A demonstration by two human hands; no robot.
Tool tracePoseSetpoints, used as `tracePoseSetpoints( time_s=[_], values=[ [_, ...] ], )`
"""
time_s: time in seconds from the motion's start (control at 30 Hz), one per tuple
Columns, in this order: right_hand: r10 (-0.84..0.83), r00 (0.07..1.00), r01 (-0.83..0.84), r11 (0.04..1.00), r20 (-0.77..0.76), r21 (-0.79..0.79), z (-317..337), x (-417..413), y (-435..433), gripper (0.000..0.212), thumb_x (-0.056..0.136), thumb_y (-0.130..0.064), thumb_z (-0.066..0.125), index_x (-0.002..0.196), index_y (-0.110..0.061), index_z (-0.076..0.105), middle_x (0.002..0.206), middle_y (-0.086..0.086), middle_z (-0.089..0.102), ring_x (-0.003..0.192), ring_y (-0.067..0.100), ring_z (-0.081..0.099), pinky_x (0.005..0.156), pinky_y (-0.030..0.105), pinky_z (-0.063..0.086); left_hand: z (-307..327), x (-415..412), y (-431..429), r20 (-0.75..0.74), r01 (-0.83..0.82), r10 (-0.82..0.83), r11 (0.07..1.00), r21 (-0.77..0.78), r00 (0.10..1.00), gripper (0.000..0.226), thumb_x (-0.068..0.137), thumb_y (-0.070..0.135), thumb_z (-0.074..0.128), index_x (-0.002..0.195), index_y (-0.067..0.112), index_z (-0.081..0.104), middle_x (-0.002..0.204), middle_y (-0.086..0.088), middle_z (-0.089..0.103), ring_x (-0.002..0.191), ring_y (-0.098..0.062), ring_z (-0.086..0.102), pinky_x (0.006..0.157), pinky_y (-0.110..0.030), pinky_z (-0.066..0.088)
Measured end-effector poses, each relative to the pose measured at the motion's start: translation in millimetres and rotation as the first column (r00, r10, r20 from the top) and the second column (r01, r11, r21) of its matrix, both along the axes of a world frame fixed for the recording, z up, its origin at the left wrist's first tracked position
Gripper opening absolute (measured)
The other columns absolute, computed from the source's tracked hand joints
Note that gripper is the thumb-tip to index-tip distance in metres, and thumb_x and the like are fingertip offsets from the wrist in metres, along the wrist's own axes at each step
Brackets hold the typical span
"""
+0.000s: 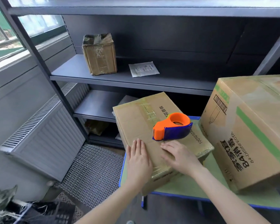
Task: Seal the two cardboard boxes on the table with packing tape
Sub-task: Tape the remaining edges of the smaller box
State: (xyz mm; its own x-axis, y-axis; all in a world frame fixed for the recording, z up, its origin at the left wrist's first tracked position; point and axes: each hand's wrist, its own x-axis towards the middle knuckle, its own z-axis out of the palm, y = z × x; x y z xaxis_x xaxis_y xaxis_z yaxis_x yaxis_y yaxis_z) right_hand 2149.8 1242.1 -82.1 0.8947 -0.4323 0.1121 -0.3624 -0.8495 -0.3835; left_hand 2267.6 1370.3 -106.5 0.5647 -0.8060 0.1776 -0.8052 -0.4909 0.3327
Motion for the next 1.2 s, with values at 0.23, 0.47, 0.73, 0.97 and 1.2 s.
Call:
tracePoseSetpoints(
  time_s=[0.23, 0.47, 0.73, 0.97, 1.2],
  values=[
    [-0.123, 0.97, 0.098, 0.987, -0.211, -0.126, 1.9, 43.4, 48.2, 0.079, 0.084, -0.063, 0.039, 0.143, -0.011, 0.03, 0.147, 0.009, 0.03, 0.131, 0.028, 0.025, 0.106, 0.04, 0.026, 5.3, 56.5, -5.4, 0.038, 0.183, -0.187, 0.979, 0.087, 0.982, 0.051, 0.094, 0.01, 0.035, 0.145, 0.012, 0.032, 0.154, -0.001, 0.024, 0.143, -0.014, 0.015, 0.116, -0.026, 0.007],
    [-0.224, 0.905, 0.175, 0.971, -0.361, -0.166, -1.6, 62.5, 71.9, 0.11, 0.07, -0.08, 0.039, 0.148, -0.006, 0.013, 0.153, 0.022, 0.011, 0.139, 0.039, 0.008, 0.112, 0.052, 0.001, 2.1, 71.4, -4.3, 0.063, 0.259, -0.267, 0.96, 0.109, 0.962, 0.049, 0.097, 0.013, 0.035, 0.145, 0.018, 0.032, 0.154, -0.001, 0.025, 0.143, -0.015, 0.017, 0.115, -0.025, 0.004],
    [-0.077, 0.867, 0.032, 0.995, -0.493, -0.097, 11.1, 41.5, 50.0, 0.106, 0.071, -0.061, 0.06, 0.149, -0.008, 0.011, 0.154, 0.025, 0.001, 0.14, 0.043, -0.001, 0.114, 0.049, 0.002, 9.2, 69.0, -7.3, 0.15, 0.195, -0.209, 0.976, 0.101, 0.966, 0.043, 0.093, 0.021, 0.04, 0.136, 0.019, 0.047, 0.143, 0.004, 0.045, 0.13, -0.015, 0.041, 0.106, -0.028, 0.025],
    [0.096, 0.826, -0.068, 0.995, -0.556, 0.07, 25.5, -27.3, 4.9, 0.108, 0.076, -0.041, 0.065, 0.149, -0.018, -0.011, 0.154, 0.005, -0.024, 0.141, 0.024, -0.022, 0.115, 0.039, -0.003, 18.3, 90.8, -30.8, 0.21, -0.106, 0.06, 0.971, 0.215, 0.976, 0.052, 0.097, 0.017, 0.03, 0.147, 0.004, 0.021, 0.155, -0.012, 0.018, 0.144, -0.023, 0.014, 0.118, -0.038, 0.007],
    [-0.066, 0.878, 0.059, 0.998, -0.473, -0.031, 23.9, 7.6, 32.2, 0.095, 0.082, -0.063, 0.052, 0.15, -0.022, 0.0, 0.157, 0.011, 0.004, 0.144, 0.033, 0.003, 0.116, 0.049, 0.008, 15.3, 98.6, -30.9, 0.144, -0.209, 0.176, 0.943, 0.258, 0.974, 0.05, 0.1, 0.027, 0.023, 0.144, 0.005, 0.026, 0.155, -0.013, 0.018, 0.145, -0.026, 0.01, 0.116, -0.048, 0.002]
  ],
)
